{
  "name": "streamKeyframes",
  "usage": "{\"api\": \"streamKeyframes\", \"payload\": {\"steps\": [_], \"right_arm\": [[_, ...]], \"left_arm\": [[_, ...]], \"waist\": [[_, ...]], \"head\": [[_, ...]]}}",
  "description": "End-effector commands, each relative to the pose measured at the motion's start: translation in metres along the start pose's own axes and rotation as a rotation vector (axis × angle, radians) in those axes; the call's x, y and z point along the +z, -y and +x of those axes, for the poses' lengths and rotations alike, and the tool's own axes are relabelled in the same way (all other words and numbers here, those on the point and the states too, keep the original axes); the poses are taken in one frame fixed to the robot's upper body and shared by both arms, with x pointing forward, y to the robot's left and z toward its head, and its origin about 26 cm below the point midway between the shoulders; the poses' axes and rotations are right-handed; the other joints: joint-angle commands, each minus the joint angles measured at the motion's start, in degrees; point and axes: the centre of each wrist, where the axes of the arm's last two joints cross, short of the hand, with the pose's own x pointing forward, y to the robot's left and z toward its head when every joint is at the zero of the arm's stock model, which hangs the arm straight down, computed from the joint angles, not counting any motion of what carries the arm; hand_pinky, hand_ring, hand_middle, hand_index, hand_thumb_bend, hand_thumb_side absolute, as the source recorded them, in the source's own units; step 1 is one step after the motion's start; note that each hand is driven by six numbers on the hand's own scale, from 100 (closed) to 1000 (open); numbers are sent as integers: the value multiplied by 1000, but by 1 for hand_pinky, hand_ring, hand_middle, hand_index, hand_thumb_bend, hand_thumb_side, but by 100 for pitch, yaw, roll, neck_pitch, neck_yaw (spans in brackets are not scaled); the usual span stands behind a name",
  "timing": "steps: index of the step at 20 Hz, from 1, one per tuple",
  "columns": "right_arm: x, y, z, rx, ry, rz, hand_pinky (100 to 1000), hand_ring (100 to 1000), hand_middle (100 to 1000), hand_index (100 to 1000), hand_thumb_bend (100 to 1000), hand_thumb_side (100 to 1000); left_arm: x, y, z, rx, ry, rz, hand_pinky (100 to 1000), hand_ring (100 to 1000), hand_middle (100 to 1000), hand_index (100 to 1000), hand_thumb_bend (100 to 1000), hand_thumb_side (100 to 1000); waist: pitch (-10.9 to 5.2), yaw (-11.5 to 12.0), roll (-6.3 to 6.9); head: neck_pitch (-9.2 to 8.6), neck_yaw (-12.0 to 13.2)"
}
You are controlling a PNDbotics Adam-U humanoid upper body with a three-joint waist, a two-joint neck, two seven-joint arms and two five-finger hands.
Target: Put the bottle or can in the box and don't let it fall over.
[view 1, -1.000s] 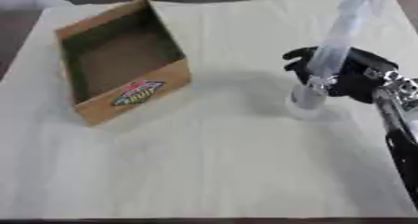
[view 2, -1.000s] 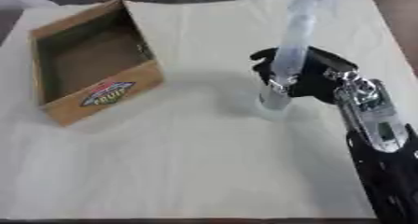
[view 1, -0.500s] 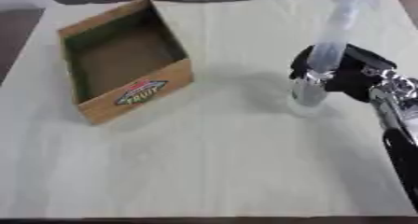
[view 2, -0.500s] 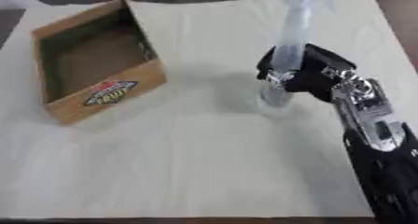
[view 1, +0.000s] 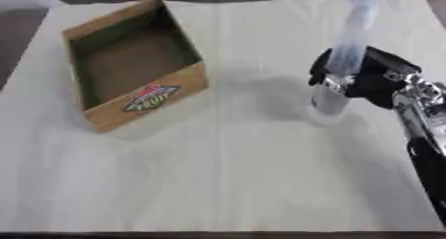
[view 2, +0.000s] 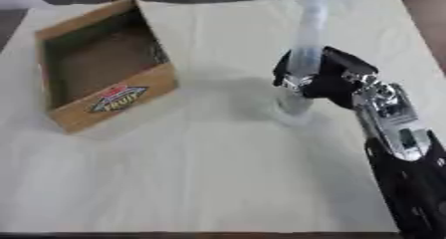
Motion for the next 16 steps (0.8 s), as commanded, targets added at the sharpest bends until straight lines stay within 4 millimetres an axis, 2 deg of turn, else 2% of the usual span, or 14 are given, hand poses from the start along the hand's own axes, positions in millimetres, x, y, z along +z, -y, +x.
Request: {"api": "streamKeyframes", "payload": {"steps": [1, 5, 11, 16], "right_arm": [[0, 4, 22, 29, 54, 5, 998, 572, 537, 110, 100, 100], [-3, 4, 35, 9, 89, 8, 980, 569, 536, 109, 100, 100], [-16, 0, 65, -17, 182, 20, 955, 565, 529, 110, 100, 100], [-41, -13, 94, -42, 249, 79, 955, 563, 525, 110, 100, 100]], "left_arm": [[-5, -1, 10, -13, 35, -12, 1000, 1000, 932, 892, 395, 897], [-5, -1, 10, -14, 34, -11, 1000, 1000, 932, 892, 395, 897], [-4, -2, 9, -16, 31, -10, 1000, 1000, 932, 892, 396, 897], [-5, -1, 9, -12, 31, -14, 1000, 1000, 932, 892, 397, 898]], "waist": [[-131, 1, -14], [-142, -2, -19], [-164, 5, -25], [-183, 58, -25]], "head": [[-35, 5], [-18, 4], [6, -11], [17, -66]]}}
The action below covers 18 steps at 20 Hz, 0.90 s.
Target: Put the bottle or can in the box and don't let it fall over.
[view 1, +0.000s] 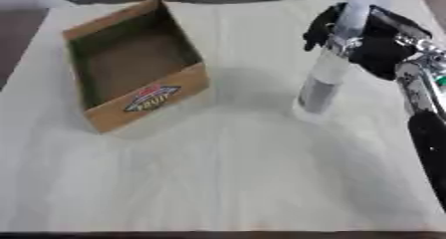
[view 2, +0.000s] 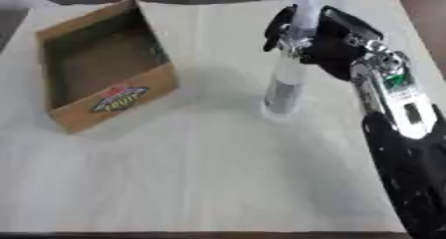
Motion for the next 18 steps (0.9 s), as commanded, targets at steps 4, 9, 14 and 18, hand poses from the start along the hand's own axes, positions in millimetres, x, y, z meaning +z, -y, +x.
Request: {"api": "streamKeyframes", "payload": {"steps": [4, 9, 14, 18], "right_arm": [[-45, -22, 34, -3, 80, 98, 944, 560, 521, 110, 100, 100], [-61, -28, 41, -21, 107, 119, 932, 558, 519, 111, 100, 100], [-67, -28, 49, -38, 127, 132, 917, 555, 516, 111, 100, 100], [-75, -32, 56, -50, 142, 149, 916, 554, 515, 112, 100, 100]], "left_arm": [[-6, 2, 10, 2, 38, -22, 1000, 1000, 931, 892, 397, 896], [-8, 4, 11, 13, 41, -25, 1000, 1000, 931, 892, 397, 897], [-7, 4, 10, 10, 39, -29, 1000, 1000, 931, 892, 397, 896], [-7, 4, 10, 10, 35, -32, 1000, 1000, 932, 892, 397, 896]], "waist": [[-134, 119, 2], [-119, 183, -18], [-126, 181, -18], [-143, 181, -23]], "head": [[1, -147], [17, -189], [12, -155], [-68, -195]]}}
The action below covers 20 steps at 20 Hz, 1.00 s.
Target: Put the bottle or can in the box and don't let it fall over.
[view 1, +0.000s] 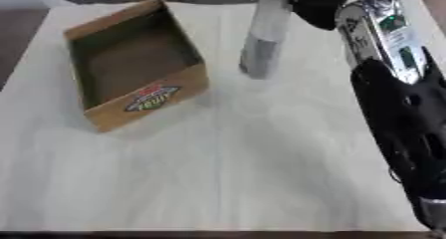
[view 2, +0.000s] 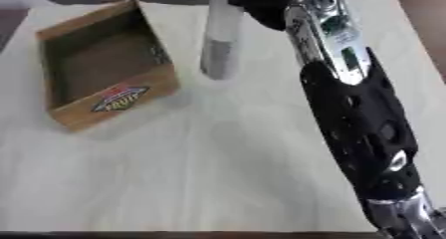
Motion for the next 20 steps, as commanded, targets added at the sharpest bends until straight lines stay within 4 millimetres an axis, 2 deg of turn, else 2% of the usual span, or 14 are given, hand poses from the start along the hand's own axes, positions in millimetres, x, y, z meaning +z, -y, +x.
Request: {"api": "streamKeyframes", "payload": {"steps": [1, 6, 10, 15, 20], "right_arm": [[-13, -4, 14, 1, 37, 25, 915, 553, 514, 112, 100, 100], [-44, -13, 26, -3, 60, 59, 912, 553, 512, 113, 100, 100], [-69, -18, 31, 4, 66, 67, 909, 553, 511, 114, 100, 100], [-89, -28, 38, 31, 120, 68, 907, 550, 506, 116, 100, 100], [-107, -37, 32, 60, 141, 56, 903, 551, 506, 117, 100, 100]], "left_arm": [[-4, 0, 9, -6, 29, -19, 1000, 1000, 932, 892, 397, 896], [-6, 3, 10, 6, 34, -31, 1000, 1000, 931, 892, 398, 896], [-10, 9, 12, 25, 43, -55, 1000, 1000, 931, 892, 398, 895], [-20, 22, 18, 57, 64, -126, 1000, 1000, 931, 893, 400, 894], [-27, 31, 23, 83, 81, -183, 1000, 1000, 931, 893, 400, 894]], "waist": [[-144, 20, -2], [-130, 128, -20], [-99, 319, -76], [-55, 749, -230], [6, 1057, -341]], "head": [[-68, -37], [-74, -159], [-112, -302], [-152, -658], [-185, -931]]}}
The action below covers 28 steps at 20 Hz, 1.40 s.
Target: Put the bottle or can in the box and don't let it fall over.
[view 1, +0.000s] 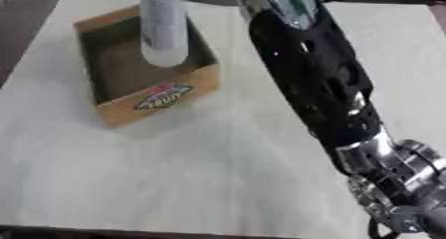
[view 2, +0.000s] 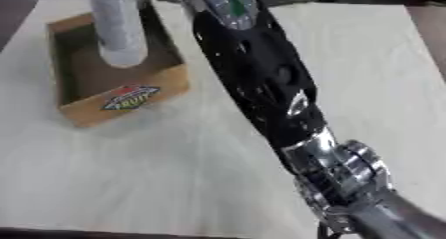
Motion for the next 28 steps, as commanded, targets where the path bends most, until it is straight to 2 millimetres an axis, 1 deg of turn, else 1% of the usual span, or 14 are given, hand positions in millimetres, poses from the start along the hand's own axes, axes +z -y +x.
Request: {"api": "streamKeyframes", "payload": {"steps": [1, 6, 8, 11, 21, 24, 25, 26, 27, 28], "right_arm": [[-14, -6, 5, 38, 38, 3, 902, 551, 506, 117, 100, 100], [-23, -8, -14, 77, 26, -14, 902, 560, 514, 118, 100, 100], [-22, -7, -21, 94, 18, -15, 902, 563, 515, 119, 100, 100], [-19, -7, -38, 92, 7, -3, 907, 584, 520, 120, 100, 100], [4, -9, -96, 74, -99, 21, 912, 622, 558, 130, 100, 101], [10, -13, -111, 71, -132, 19, 914, 654, 582, 147, 100, 140], [12, -15, -114, 72, -143, 19, 919, 708, 623, 176, 100, 127], [13, -16, -116, 77, -151, 21, 922, 725, 636, 185, 100, 118], [15, -17, -117, 82, -159, 25, 937, 813, 727, 257, 100, 100], [16, -17, -117, 89, -164, 29, 946, 863, 785, 322, 100, 100]], "left_arm": [[-8, 4, 12, -6, 38, -54, 1000, 1000, 931, 893, 400, 893], [-19, 14, 18, 22, 73, -109, 1000, 1000, 929, 893, 401, 889], [-24, 17, 21, 32, 93, -123, 1000, 1000, 928, 892, 400, 886], [-26, 18, 23, 47, 112, -119, 1000, 1000, 925, 887, 396, 883], [-30, 19, 27, 66, 151, -98, 1000, 1000, 924, 887, 395, 874], [-30, 17, 27, 63, 159, -87, 1000, 1000, 924, 886, 395, 873], [-30, 17, 27, 61, 160, -85, 1000, 1000, 924, 887, 394, 873], [-30, 16, 27, 59, 161, -83, 1000, 1000, 924, 887, 394, 873], [-30, 16, 27, 57, 161, -82, 1000, 1000, 924, 887, 393, 872], [-30, 15, 27, 54, 160, -80, 1000, 1000, 924, 887, 393, 872]], "waist": [[-59, 108, -6], [9, 434, -125], [44, 550, -172], [92, 686, -193], [158, 793, -200], [163, 780, -204], [163, 771, -207], [163, 762, -210], [160, 749, -211], [155, 734, -212]], "head": [[-89, -181], [-148, -510], [-186, -616], [-184, -716], [-206, -832], [-216, -824], [-215, -818], [-213, -808], [-210, -789], [-205, -770]]}}
